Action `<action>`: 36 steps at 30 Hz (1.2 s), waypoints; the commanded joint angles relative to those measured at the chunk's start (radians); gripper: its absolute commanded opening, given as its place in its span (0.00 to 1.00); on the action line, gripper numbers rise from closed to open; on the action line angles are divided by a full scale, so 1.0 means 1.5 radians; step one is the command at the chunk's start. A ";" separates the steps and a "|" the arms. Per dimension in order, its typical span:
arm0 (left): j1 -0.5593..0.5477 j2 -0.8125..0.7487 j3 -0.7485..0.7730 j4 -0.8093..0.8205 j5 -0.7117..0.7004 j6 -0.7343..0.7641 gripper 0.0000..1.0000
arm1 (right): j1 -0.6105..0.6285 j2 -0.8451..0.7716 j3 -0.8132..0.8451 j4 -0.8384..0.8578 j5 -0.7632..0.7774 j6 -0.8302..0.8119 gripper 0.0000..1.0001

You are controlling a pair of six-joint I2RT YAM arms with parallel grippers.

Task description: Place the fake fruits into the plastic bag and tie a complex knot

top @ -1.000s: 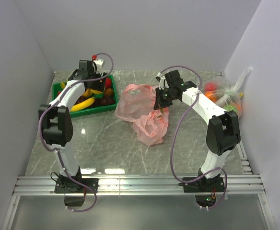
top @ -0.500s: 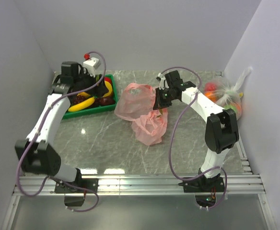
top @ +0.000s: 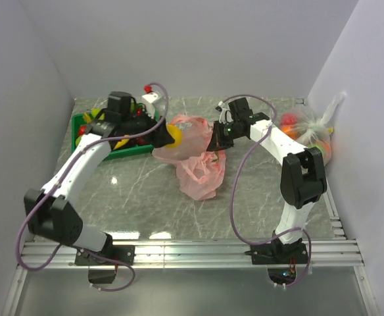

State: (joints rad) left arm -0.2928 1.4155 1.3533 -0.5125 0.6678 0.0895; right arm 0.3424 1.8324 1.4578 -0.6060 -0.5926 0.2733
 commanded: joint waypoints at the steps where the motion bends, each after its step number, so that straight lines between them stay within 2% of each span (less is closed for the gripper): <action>1: -0.041 0.033 0.015 0.058 -0.027 -0.002 0.40 | -0.002 -0.004 -0.002 0.015 -0.040 0.009 0.00; 3: -0.068 0.046 0.008 0.078 -0.044 0.001 0.45 | -0.003 -0.002 -0.004 0.016 -0.043 0.009 0.00; 4: -0.076 0.051 0.008 0.084 -0.059 0.001 0.55 | -0.003 -0.003 -0.006 0.019 -0.045 0.010 0.00; 6: -0.097 0.067 0.010 0.084 -0.077 0.000 0.68 | -0.003 -0.007 -0.015 0.024 -0.047 0.011 0.00; 7: -0.101 0.072 0.020 0.077 -0.101 -0.005 0.77 | -0.002 -0.007 -0.015 0.021 -0.046 0.010 0.00; 10: -0.102 0.069 0.044 0.056 -0.108 -0.004 0.90 | -0.003 -0.007 -0.018 0.016 -0.038 0.005 0.00; 11: -0.102 0.055 0.044 0.051 -0.114 0.001 0.99 | -0.004 -0.009 -0.021 0.017 -0.032 0.003 0.00; 13: -0.099 0.040 0.041 0.044 -0.119 0.005 0.99 | -0.006 -0.010 -0.021 0.017 -0.030 0.003 0.00; 17: -0.036 0.002 0.037 0.016 -0.041 -0.014 0.99 | -0.009 -0.006 -0.021 0.018 -0.027 0.004 0.00; 20: 0.002 -0.029 0.011 0.019 -0.052 -0.020 0.99 | -0.015 -0.005 -0.026 0.020 -0.029 0.002 0.00; 23: 0.073 -0.050 -0.040 0.083 -0.086 -0.086 0.99 | -0.018 -0.011 -0.032 0.019 -0.024 -0.002 0.00; 28: 0.088 0.040 -0.019 0.063 -0.222 -0.067 0.92 | -0.028 -0.021 -0.040 0.014 -0.015 -0.014 0.00; 36: 0.087 0.220 0.072 0.038 -0.313 -0.076 0.99 | -0.031 -0.036 -0.047 0.006 -0.001 -0.033 0.00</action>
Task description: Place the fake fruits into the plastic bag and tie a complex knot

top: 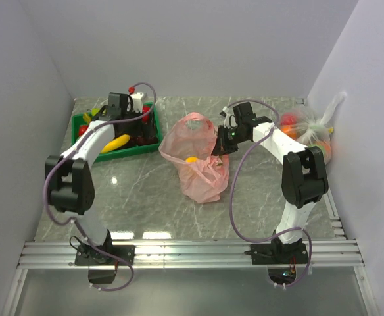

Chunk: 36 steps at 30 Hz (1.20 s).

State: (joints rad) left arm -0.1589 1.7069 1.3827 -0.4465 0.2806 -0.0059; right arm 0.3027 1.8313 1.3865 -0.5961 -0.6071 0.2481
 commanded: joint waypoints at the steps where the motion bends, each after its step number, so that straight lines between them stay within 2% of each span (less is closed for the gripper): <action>1: -0.002 0.041 0.062 -0.009 -0.063 -0.009 0.99 | -0.005 -0.035 0.001 -0.001 0.009 -0.019 0.00; 8: -0.004 0.124 0.104 -0.026 -0.065 0.018 0.99 | -0.006 -0.032 0.006 -0.007 0.014 -0.024 0.00; 13: -0.007 0.155 0.120 -0.030 -0.062 0.018 0.95 | -0.007 -0.028 0.005 -0.006 0.013 -0.023 0.00; 19: -0.010 0.186 0.130 -0.046 -0.053 0.011 0.99 | -0.011 -0.027 0.006 -0.011 0.014 -0.027 0.00; 23: -0.011 0.197 0.127 -0.047 -0.050 0.009 0.98 | -0.014 -0.024 0.008 -0.011 0.014 -0.027 0.00; 26: -0.011 0.200 0.134 -0.055 -0.043 0.009 0.91 | -0.014 -0.023 0.009 -0.012 0.014 -0.028 0.00; 29: -0.010 0.192 0.142 -0.058 -0.038 0.009 0.79 | -0.014 -0.023 0.010 -0.011 0.014 -0.028 0.00; 32: -0.010 0.169 0.153 -0.059 -0.041 0.011 0.59 | -0.015 -0.026 0.007 -0.009 0.014 -0.026 0.00; 36: -0.010 0.142 0.166 -0.068 -0.052 0.013 0.48 | -0.015 -0.026 0.004 -0.007 0.013 -0.023 0.00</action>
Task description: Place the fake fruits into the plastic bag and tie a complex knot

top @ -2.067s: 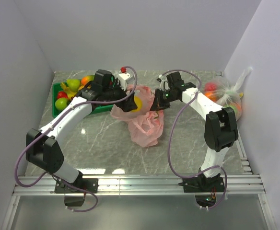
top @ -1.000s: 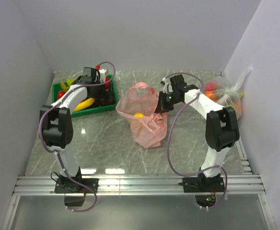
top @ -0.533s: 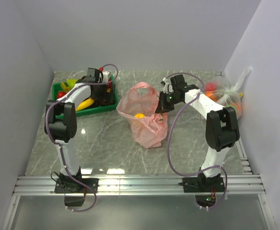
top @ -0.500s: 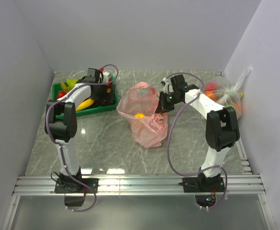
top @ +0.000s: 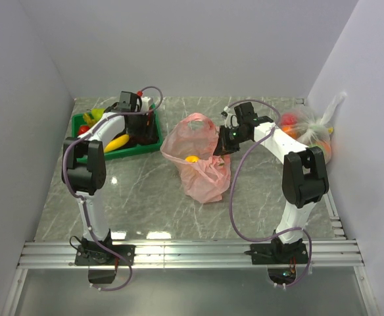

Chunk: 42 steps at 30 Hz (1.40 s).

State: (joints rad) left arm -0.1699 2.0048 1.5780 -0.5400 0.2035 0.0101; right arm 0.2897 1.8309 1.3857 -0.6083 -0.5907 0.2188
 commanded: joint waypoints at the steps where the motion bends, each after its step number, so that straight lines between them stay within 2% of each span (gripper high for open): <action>1: -0.002 -0.068 0.036 -0.007 -0.001 0.004 0.46 | -0.006 -0.027 0.004 0.002 0.002 -0.004 0.00; 5: -0.001 -0.102 0.025 -0.007 -0.012 0.010 0.36 | -0.005 -0.026 0.002 0.007 0.003 -0.002 0.00; 11: 0.000 -0.170 0.006 -0.010 -0.002 0.019 0.30 | -0.005 -0.026 0.003 0.013 0.010 0.004 0.00; 19: -0.004 -0.331 -0.059 -0.018 0.203 0.031 0.31 | -0.005 -0.026 0.004 0.018 0.017 0.017 0.00; 20: -0.007 -0.343 -0.063 -0.019 0.250 0.030 0.32 | -0.005 -0.027 0.004 0.020 0.017 0.020 0.00; 23: -0.033 -0.378 -0.075 -0.013 0.310 0.029 0.32 | -0.004 -0.025 0.005 0.020 0.013 0.023 0.00; 27: -0.107 -0.393 -0.088 0.010 0.299 0.025 0.35 | -0.006 -0.030 0.008 0.014 0.009 0.020 0.00; 31: -0.149 -0.356 -0.094 0.039 0.277 -0.002 0.34 | -0.005 -0.039 0.004 0.013 -0.011 0.017 0.00; 34: -0.171 -0.330 -0.106 0.066 0.253 -0.026 0.41 | -0.004 -0.040 0.008 0.004 -0.014 0.009 0.00; 35: -0.174 -0.324 -0.106 0.069 0.248 -0.023 0.53 | -0.005 -0.045 0.009 0.003 -0.014 0.005 0.00; 37: -0.179 -0.309 -0.100 0.071 0.234 -0.025 0.63 | -0.005 -0.047 0.010 0.002 -0.018 -0.001 0.00; 38: -0.179 -0.305 -0.098 0.069 0.230 -0.025 0.73 | -0.005 -0.049 0.011 -0.001 -0.024 -0.007 0.00; 40: -0.178 -0.308 -0.098 0.071 0.229 -0.026 0.82 | -0.005 -0.051 0.014 -0.006 -0.028 -0.014 0.08; 41: -0.179 -0.311 -0.100 0.072 0.226 -0.025 0.84 | -0.006 -0.051 0.015 -0.007 -0.028 -0.015 0.12; 42: -0.179 -0.314 -0.101 0.074 0.226 -0.024 0.85 | -0.006 -0.052 0.016 -0.007 -0.022 -0.015 0.30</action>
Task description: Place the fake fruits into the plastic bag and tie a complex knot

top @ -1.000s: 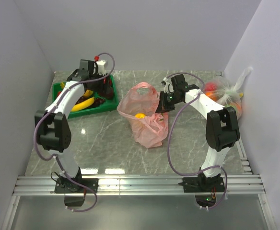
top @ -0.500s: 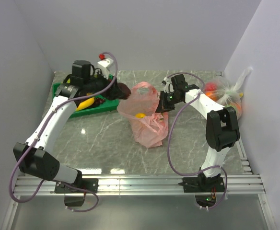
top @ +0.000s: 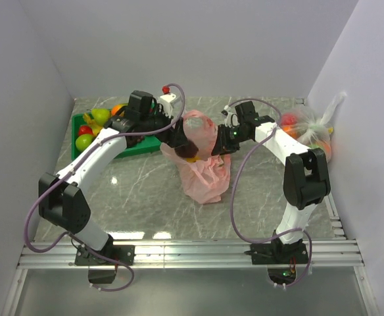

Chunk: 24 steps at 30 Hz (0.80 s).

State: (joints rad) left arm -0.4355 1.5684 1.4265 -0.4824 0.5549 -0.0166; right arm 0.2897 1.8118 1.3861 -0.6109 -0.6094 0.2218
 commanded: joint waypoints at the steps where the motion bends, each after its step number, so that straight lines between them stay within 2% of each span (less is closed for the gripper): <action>1: -0.001 -0.027 -0.005 0.035 -0.010 -0.007 0.86 | -0.006 -0.041 0.015 -0.002 -0.009 -0.016 0.36; 3: -0.002 -0.031 -0.010 0.035 -0.016 -0.008 0.87 | -0.007 -0.045 0.017 -0.002 -0.003 -0.013 0.46; 4: -0.001 -0.033 -0.015 0.036 -0.016 -0.008 0.87 | -0.008 -0.046 0.018 0.000 -0.001 -0.012 0.46; 8: -0.002 -0.037 -0.029 0.040 -0.017 -0.012 0.87 | -0.010 -0.045 0.029 0.004 0.024 -0.003 0.46; 13: 0.000 -0.043 -0.033 0.039 -0.027 -0.014 0.88 | -0.009 -0.020 0.053 -0.006 0.017 0.002 0.37; 18: 0.011 -0.054 -0.045 0.038 -0.026 -0.025 0.89 | -0.008 -0.014 0.067 0.002 0.001 0.017 0.55; 24: 0.061 -0.069 -0.075 0.057 -0.031 -0.060 0.91 | 0.012 -0.001 0.110 -0.005 0.021 0.018 0.56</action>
State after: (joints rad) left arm -0.3939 1.5070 1.3346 -0.4446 0.5175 -0.0570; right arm 0.2901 1.8069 1.4788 -0.6235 -0.5892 0.2424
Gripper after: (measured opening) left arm 0.908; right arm 0.561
